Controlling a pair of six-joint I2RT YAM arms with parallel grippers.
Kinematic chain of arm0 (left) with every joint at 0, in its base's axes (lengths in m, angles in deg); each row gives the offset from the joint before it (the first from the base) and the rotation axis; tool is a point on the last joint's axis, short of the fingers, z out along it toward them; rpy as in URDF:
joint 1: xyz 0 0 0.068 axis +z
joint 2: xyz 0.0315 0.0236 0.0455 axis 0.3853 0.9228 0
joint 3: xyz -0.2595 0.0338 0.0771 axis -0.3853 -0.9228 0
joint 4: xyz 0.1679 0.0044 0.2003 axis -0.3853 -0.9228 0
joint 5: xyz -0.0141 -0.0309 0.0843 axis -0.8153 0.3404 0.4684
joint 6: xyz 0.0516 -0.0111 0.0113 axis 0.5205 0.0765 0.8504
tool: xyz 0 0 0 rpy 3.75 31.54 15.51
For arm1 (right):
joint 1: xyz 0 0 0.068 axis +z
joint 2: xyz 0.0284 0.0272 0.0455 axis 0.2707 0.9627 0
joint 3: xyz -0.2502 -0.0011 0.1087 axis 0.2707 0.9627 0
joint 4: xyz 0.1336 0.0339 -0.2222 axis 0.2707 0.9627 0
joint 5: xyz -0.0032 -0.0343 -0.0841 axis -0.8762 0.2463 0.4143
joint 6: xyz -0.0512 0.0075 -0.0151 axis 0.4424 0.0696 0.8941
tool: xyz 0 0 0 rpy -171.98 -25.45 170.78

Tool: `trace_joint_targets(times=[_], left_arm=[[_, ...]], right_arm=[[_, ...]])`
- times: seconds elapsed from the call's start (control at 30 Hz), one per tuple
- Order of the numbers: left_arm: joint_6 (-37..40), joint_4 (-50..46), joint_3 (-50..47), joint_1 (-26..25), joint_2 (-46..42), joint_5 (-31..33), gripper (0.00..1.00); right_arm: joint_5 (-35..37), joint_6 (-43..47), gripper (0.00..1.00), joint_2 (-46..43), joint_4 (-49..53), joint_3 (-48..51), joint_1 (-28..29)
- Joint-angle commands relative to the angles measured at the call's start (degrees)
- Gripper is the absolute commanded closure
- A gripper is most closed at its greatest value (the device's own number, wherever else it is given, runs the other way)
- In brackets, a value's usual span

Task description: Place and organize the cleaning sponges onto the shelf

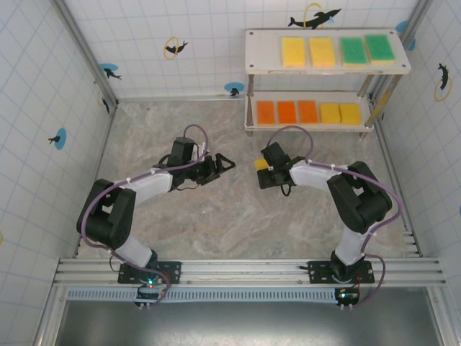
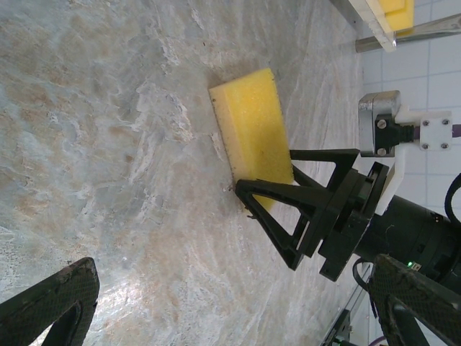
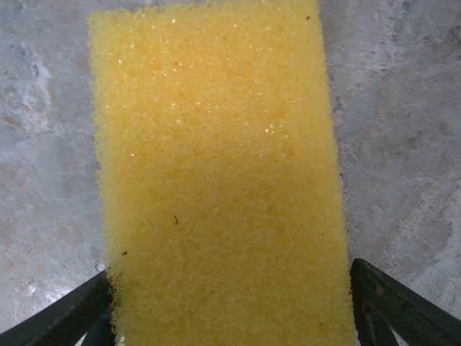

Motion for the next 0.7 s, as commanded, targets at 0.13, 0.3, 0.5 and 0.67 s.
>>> trace_joint_targets(times=[0.13,0.3,0.5,0.67], left_arm=[[0.52,0.73,-0.42,-0.17,0.52,0.18,0.02],[0.53,0.91,-0.69,-0.27,0.45,0.07,0.02],[0.53,0.73,-0.51,-0.24,0.51,0.06,0.02],[0.35,0.51,-0.12,-0.23,0.78,0.11,0.02]], right_arm=[[-0.47,-1.41,0.27,-0.30,-1.49,4.31,-0.15],[-0.38,-2.36,0.31,-0.57,-2.91,6.13,-0.08],[-0.39,-2.67,0.35,-1.34,-5.66,7.67,0.02],[-0.56,-2.72,0.37,-2.88,-7.19,8.61,0.02]])
